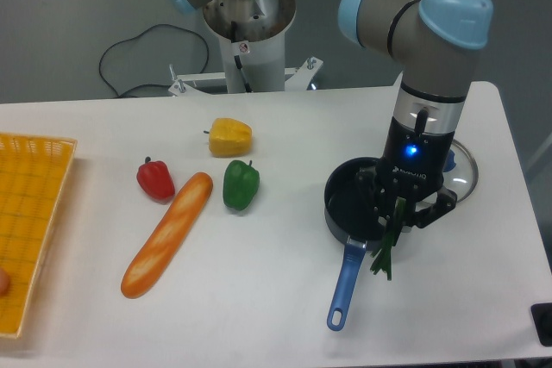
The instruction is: Place the green onion in the pot
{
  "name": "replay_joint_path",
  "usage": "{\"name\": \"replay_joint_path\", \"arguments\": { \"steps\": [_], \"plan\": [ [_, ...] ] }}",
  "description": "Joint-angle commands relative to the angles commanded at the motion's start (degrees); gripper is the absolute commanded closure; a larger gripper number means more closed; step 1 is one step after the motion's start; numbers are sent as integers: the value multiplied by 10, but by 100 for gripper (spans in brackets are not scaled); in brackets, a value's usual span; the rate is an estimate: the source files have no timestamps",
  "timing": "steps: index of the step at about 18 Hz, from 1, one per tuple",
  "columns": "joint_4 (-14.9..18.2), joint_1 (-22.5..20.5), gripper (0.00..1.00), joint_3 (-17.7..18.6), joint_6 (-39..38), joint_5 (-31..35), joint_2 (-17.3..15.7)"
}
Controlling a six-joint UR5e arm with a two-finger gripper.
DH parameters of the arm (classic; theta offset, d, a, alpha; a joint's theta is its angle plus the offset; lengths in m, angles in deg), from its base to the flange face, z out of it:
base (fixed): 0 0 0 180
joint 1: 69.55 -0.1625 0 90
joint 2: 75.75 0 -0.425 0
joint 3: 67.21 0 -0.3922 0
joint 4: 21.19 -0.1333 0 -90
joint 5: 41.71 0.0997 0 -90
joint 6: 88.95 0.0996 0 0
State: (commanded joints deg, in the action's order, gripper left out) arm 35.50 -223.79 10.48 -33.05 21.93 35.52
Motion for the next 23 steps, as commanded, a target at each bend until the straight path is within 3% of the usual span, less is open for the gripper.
{"name": "replay_joint_path", "arguments": {
  "steps": [8,17,23],
  "plan": [
    [-4,-8,91,-1,14,-33,6],
    [-4,-4,91,24,18,-34,4],
    [-4,-6,90,37,54,-71,8]
  ]
}}
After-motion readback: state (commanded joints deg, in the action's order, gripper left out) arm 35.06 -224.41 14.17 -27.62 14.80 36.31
